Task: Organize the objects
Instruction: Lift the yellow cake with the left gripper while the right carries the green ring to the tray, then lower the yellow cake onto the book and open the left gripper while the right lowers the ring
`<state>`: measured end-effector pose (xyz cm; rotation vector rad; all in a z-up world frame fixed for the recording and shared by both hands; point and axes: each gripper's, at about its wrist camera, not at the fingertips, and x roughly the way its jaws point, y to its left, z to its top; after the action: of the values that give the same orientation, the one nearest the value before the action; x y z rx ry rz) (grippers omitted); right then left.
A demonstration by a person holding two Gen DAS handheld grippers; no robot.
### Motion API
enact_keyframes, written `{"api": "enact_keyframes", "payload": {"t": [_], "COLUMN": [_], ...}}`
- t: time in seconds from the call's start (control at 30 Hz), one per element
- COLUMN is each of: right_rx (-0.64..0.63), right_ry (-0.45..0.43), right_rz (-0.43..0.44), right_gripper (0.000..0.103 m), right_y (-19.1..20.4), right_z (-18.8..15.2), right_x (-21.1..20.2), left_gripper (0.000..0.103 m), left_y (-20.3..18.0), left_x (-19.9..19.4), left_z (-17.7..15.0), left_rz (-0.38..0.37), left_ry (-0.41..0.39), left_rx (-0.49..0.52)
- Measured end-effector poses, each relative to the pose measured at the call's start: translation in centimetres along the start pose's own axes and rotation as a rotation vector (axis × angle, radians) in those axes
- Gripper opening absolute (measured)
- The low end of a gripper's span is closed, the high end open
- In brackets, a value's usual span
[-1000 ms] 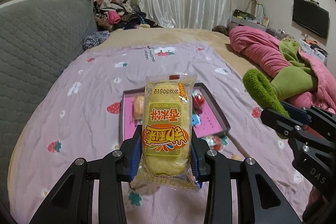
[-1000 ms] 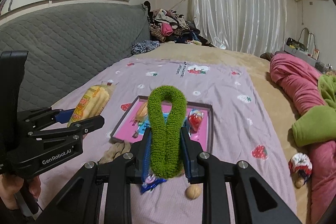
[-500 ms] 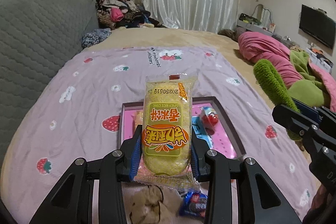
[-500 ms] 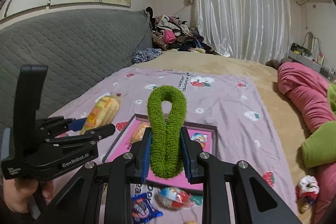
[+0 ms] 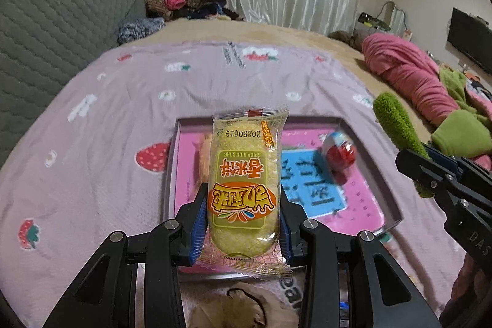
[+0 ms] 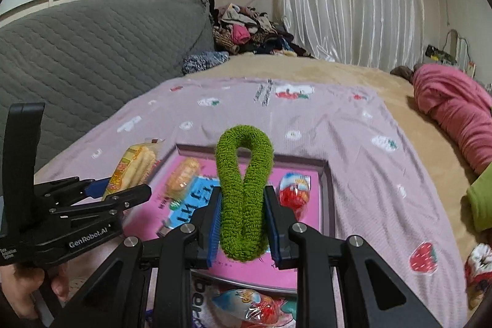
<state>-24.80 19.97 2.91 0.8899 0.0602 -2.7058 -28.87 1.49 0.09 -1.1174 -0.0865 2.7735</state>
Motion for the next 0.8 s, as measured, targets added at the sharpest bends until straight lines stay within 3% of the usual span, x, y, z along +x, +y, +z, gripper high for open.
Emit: {"api": "enact_keyframes", "payload": {"t": [0.37,0.8], "right_rx": [-0.021,-0.032], "right_ry": [0.148,0.233], "right_rz": [-0.013,-0.039], "right_gripper": [0.026,0.026], "right_y": [-0.8,-0.6], "right_z": [-2.2,-3.4], "right_x": [6.3,8.2], "left_gripper": [0.040,0.040], "left_y": [0.7,1.4], "left_x": [5.0,7.4], "left_z": [-1.4,-2.4], "left_rz": [0.034,0.049], "left_ry": [0.083,0.167], "left_rx": [0.029,0.019]}}
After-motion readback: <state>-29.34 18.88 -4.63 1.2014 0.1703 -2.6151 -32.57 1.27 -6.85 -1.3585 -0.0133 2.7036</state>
